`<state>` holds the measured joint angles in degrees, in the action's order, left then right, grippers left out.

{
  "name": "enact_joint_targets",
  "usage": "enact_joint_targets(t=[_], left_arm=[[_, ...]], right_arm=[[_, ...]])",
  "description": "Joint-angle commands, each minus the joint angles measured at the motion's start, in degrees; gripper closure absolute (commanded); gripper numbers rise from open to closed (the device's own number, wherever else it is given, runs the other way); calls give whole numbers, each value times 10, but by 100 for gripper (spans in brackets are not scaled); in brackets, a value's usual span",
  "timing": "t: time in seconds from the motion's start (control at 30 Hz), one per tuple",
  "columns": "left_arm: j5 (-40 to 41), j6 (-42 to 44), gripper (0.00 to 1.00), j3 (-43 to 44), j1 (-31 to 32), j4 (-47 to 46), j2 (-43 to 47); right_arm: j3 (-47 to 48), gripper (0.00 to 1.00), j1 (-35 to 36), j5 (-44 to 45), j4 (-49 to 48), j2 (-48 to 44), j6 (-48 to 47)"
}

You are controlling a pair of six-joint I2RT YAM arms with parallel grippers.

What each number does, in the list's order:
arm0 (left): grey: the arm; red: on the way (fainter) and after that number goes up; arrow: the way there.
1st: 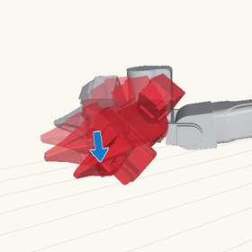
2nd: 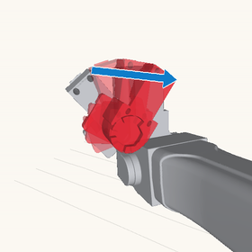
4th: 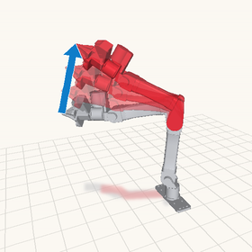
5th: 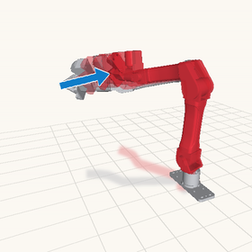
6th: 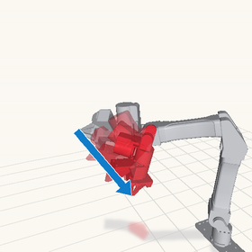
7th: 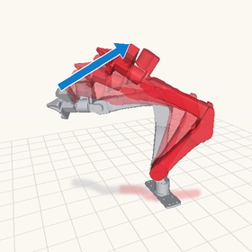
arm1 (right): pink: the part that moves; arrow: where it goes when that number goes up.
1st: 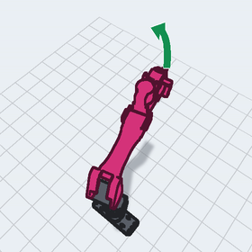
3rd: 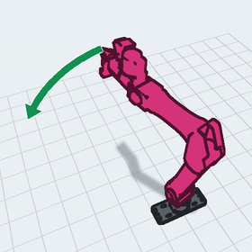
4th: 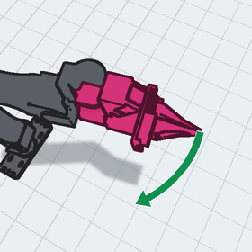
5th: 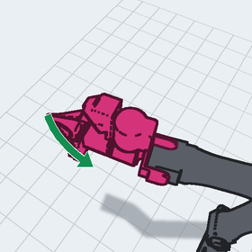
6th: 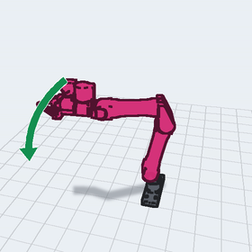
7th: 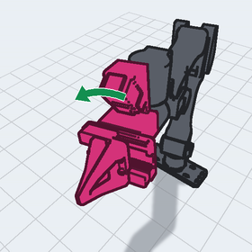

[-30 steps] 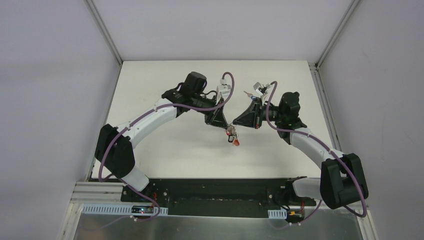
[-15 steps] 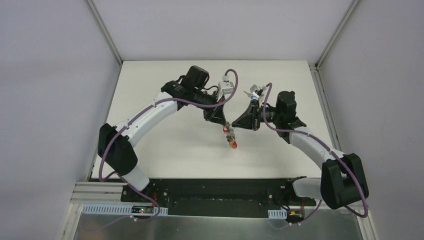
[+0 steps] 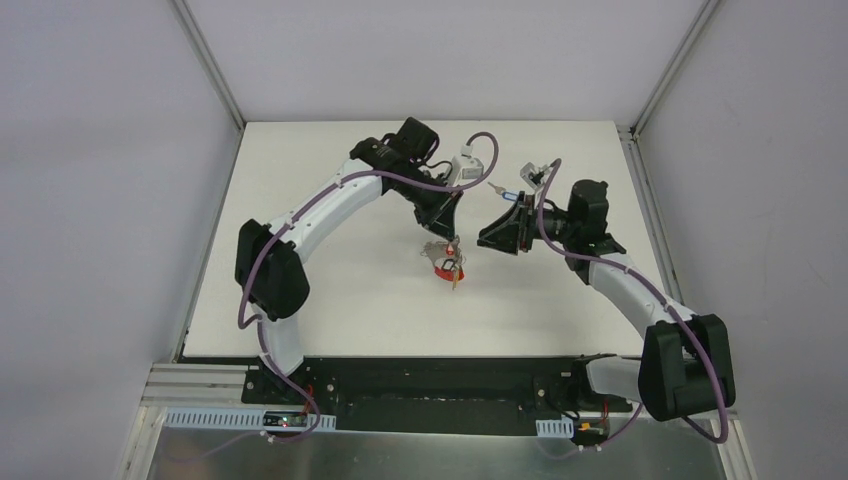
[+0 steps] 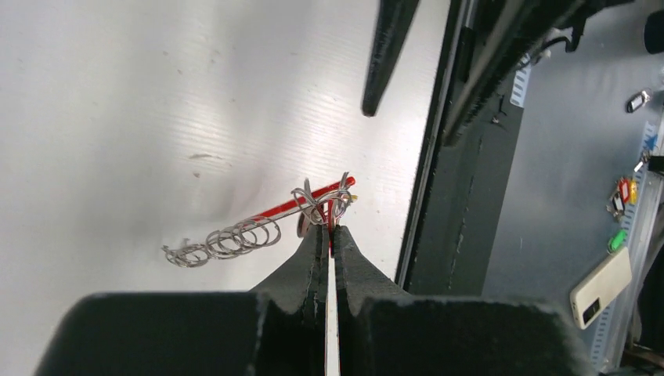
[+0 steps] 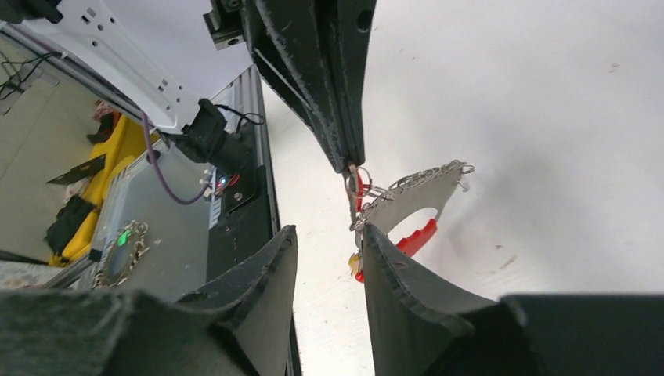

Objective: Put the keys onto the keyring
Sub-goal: Place the keyring at the center of the board.

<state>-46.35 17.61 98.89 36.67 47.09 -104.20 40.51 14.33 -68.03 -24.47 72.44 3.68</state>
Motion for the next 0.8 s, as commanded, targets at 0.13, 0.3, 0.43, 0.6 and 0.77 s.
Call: enact_joint_targets(t=[0.13, 0.3, 0.43, 0.6, 0.77], left_arm=[[29, -14, 100, 107, -3, 28, -47], [32, -37, 100, 24, 6, 3, -45], [33, -54, 100, -54, 36, -35, -47], [18, -84, 100, -104, 77, -63, -77], [25, -104, 100, -129, 97, -91, -97]], right_arm=[[36, 57, -48, 2, 31, -41, -8], [69, 52, -65, 18, 162, -55, -104], [72, 49, -87, 28, 207, -68, -136], [74, 47, -120, 39, 298, -93, -204], [61, 44, -141, 37, 349, -114, -233]])
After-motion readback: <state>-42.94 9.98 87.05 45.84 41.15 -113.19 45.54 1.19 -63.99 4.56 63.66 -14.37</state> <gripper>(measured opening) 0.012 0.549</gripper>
